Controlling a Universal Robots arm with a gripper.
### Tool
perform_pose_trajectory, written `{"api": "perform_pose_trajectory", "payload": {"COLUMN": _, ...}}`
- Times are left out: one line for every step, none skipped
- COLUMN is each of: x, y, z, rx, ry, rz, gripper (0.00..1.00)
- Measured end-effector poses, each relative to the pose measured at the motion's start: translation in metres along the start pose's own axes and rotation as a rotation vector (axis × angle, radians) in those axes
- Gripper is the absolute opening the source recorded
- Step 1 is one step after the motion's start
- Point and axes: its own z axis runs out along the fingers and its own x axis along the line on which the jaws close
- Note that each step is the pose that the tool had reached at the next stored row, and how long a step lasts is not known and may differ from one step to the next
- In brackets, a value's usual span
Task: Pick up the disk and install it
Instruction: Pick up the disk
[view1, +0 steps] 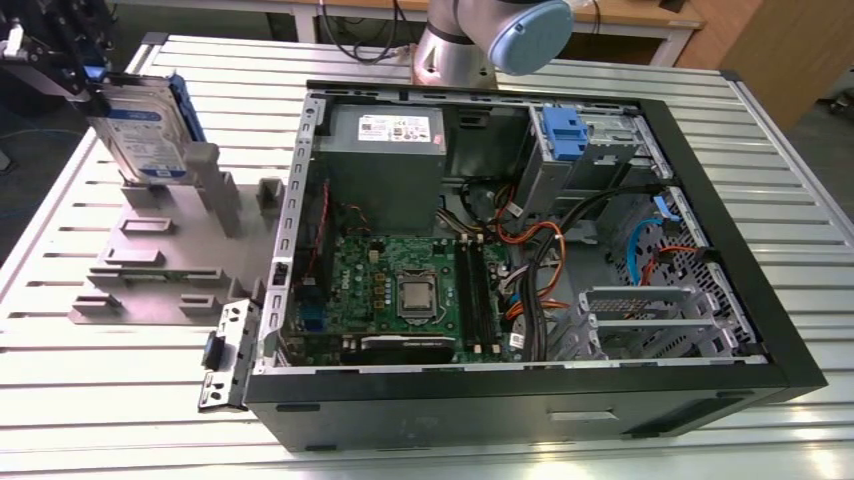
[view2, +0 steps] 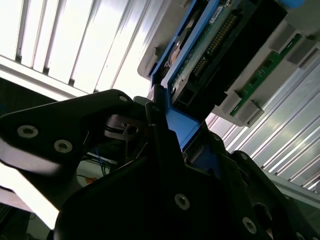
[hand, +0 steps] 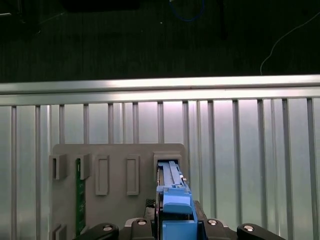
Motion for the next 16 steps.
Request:
{"api": "perform_pose_trajectory", "payload": {"x": 0.0000, "y": 0.0000, "z": -0.0006, "rx": 0.0000, "ry": 0.0002, "rz": 0.000, "gripper": 0.36}}
{"api": "perform_pose_trajectory", "payload": {"x": 0.0000, "y": 0.0000, "z": -0.0013, "rx": 0.0000, "ry": 0.0004, "rz": 0.000, "gripper": 0.36}}
{"api": "perform_pose_trajectory", "payload": {"x": 0.0000, "y": 0.0000, "z": -0.0020, "rx": -0.0001, "ry": 0.0006, "rz": 0.000, "gripper": 0.36}}
{"api": "perform_pose_trajectory", "payload": {"x": 0.0000, "y": 0.0001, "z": -0.0026, "rx": -0.0001, "ry": 0.0007, "rz": 0.000, "gripper": 0.36}}
{"api": "perform_pose_trajectory", "payload": {"x": 0.0000, "y": 0.0001, "z": -0.0034, "rx": -0.0001, "ry": 0.0008, "rz": 0.000, "gripper": 0.36}}
{"api": "perform_pose_trajectory", "payload": {"x": 0.0000, "y": 0.0000, "z": -0.0042, "rx": -0.0001, "ry": 0.0010, "rz": 0.000, "gripper": 0.36}}
{"api": "perform_pose_trajectory", "payload": {"x": 0.0000, "y": 0.0001, "z": -0.0049, "rx": -0.0001, "ry": 0.0011, "rz": 0.000, "gripper": 0.36}}
{"api": "perform_pose_trajectory", "payload": {"x": 0.0000, "y": 0.0001, "z": -0.0056, "rx": -0.0001, "ry": 0.0011, "rz": 0.000, "gripper": 0.36}}
{"api": "perform_pose_trajectory", "payload": {"x": 0.0000, "y": 0.0001, "z": -0.0062, "rx": 0.0000, "ry": 0.0012, "rz": 0.000, "gripper": 0.36}}
{"api": "perform_pose_trajectory", "payload": {"x": 0.0000, "y": 0.0001, "z": -0.0070, "rx": -0.0001, "ry": 0.0013, "rz": 0.000, "gripper": 0.36}}
{"api": "perform_pose_trajectory", "payload": {"x": 0.0000, "y": 0.0001, "z": -0.0078, "rx": 0.0000, "ry": 0.0014, "rz": 0.000, "gripper": 0.36}}
{"api": "perform_pose_trajectory", "payload": {"x": 0.0000, "y": 0.0001, "z": -0.0086, "rx": 0.0000, "ry": 0.0015, "rz": 0.000, "gripper": 0.36}}
{"api": "perform_pose_trajectory", "payload": {"x": 0.0001, "y": 0.0001, "z": -0.0095, "rx": 0.0000, "ry": 0.0015, "rz": 0.000, "gripper": 0.36}}
{"api": "perform_pose_trajectory", "payload": {"x": 0.0000, "y": 0.0001, "z": -0.0103, "rx": 0.0000, "ry": 0.0016, "rz": 0.000, "gripper": 0.36}}
{"api": "perform_pose_trajectory", "payload": {"x": 0.0001, "y": 0.0001, "z": -0.0112, "rx": -0.0001, "ry": 0.0017, "rz": 0.000, "gripper": 0.36}}
{"api": "perform_pose_trajectory", "payload": {"x": 0.0000, "y": 0.0002, "z": -0.0119, "rx": 0.0000, "ry": 0.0018, "rz": 0.000, "gripper": 0.36}}
